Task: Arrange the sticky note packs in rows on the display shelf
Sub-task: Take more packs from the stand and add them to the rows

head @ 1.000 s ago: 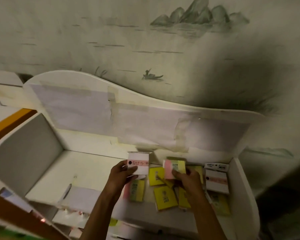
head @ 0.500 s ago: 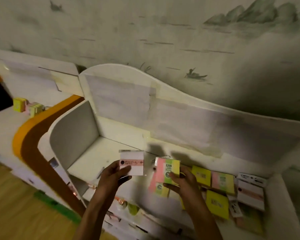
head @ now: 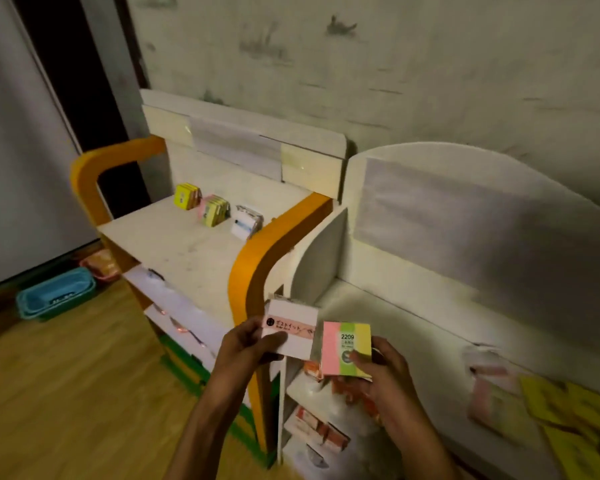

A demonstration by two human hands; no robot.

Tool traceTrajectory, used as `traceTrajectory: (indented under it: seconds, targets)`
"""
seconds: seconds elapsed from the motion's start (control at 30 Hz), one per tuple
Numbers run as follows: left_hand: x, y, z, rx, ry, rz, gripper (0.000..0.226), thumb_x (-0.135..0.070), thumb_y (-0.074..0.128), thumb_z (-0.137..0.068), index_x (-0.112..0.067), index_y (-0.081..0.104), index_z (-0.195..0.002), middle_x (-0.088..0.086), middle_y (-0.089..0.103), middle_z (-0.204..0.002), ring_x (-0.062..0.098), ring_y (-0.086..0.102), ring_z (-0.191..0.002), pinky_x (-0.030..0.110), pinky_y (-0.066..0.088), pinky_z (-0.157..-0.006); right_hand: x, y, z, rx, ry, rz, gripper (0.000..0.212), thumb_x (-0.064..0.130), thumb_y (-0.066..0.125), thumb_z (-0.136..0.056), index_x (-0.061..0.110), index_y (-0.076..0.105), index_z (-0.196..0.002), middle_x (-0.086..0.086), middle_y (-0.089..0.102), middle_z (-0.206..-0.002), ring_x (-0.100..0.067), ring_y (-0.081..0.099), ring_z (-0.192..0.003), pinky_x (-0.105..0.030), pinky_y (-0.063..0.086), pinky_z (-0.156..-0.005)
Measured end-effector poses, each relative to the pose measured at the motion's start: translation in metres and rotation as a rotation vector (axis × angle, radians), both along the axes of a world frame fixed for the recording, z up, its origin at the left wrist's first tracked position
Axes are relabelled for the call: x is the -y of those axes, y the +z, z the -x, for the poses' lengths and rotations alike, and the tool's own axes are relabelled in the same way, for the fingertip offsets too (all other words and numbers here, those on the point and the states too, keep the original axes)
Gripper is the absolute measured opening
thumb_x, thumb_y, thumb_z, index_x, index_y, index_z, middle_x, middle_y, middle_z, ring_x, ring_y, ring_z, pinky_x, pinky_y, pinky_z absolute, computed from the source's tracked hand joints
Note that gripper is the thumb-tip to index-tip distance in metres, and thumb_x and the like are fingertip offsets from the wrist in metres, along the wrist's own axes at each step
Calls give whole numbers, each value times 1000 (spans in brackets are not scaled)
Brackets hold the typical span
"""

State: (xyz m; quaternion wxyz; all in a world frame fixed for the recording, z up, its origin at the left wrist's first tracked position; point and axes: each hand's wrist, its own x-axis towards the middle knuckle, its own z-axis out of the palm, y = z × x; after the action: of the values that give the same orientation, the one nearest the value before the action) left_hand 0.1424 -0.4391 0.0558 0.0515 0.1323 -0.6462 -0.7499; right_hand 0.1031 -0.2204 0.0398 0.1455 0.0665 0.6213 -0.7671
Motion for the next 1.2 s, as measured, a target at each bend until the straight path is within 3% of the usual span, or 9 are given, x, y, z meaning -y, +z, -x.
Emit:
traceTrajectory:
  seconds: [0.07, 0.1, 0.3, 0.57, 0.8, 0.97, 1.2]
  targets:
    - [44, 1, -6, -9, 8, 27, 23, -6, 63, -91, -9, 67, -113, 5, 75, -106, 23, 71, -99, 40, 57, -88, 45, 1, 1, 14, 28, 13, 25, -3, 67, -85, 6, 63, -108, -16, 74, -100, -36, 72, -87, -36, 57, -56]
    - [65, 2, -9, -11, 20, 30, 22, -7, 62, -91, -9, 68, -113, 5, 75, -105, 23, 71, -99, 39, 57, -88, 66, 1, 2, 19, 44, 24, 26, -3, 67, -85, 6, 63, -109, -16, 74, -103, -36, 72, -90, -33, 57, -56]
    - [181, 3, -23, -5, 142, -9, 23, -4, 61, -91, -8, 68, -112, 9, 74, -107, 28, 70, -100, 43, 55, -90, 187, -1, 5, 6, 118, 77, 37, 2, 69, -85, 17, 64, -118, -8, 74, -108, -28, 72, -95, -45, 60, -76]
    - [295, -4, -5, 23, 286, -73, 22, -4, 60, -91, -6, 66, -112, 9, 75, -105, 25, 70, -100, 42, 54, -91, 312, -8, 39, -11, 117, 71, 30, -2, 68, -84, 12, 64, -110, -10, 74, -102, -23, 74, -86, -41, 60, -69]
    - [391, -18, 58, 40, 361, -40, 23, -5, 58, -92, -7, 66, -114, 8, 75, -103, 24, 70, -98, 41, 55, -89, 396, -35, 111, 23, 163, 104, 38, 5, 72, -84, 17, 60, -118, -6, 73, -107, -22, 74, -91, -41, 60, -79]
    - [460, -12, 127, 54, 352, -11, 22, -5, 55, -93, -9, 67, -111, 6, 75, -101, 21, 71, -96, 35, 54, -81, 446, -44, 177, 17, 98, 110, 37, 3, 71, -84, 12, 60, -117, -10, 72, -108, -27, 71, -98, -41, 60, -81]
    - [526, -13, 227, 50, 323, -34, 25, -6, 56, -93, -11, 65, -116, 6, 74, -105, 24, 68, -101, 41, 53, -88, 491, -48, 268, -79, -59, -44, 25, 0, 69, -84, 12, 65, -105, -2, 76, -96, -19, 72, -91, -33, 54, -77]
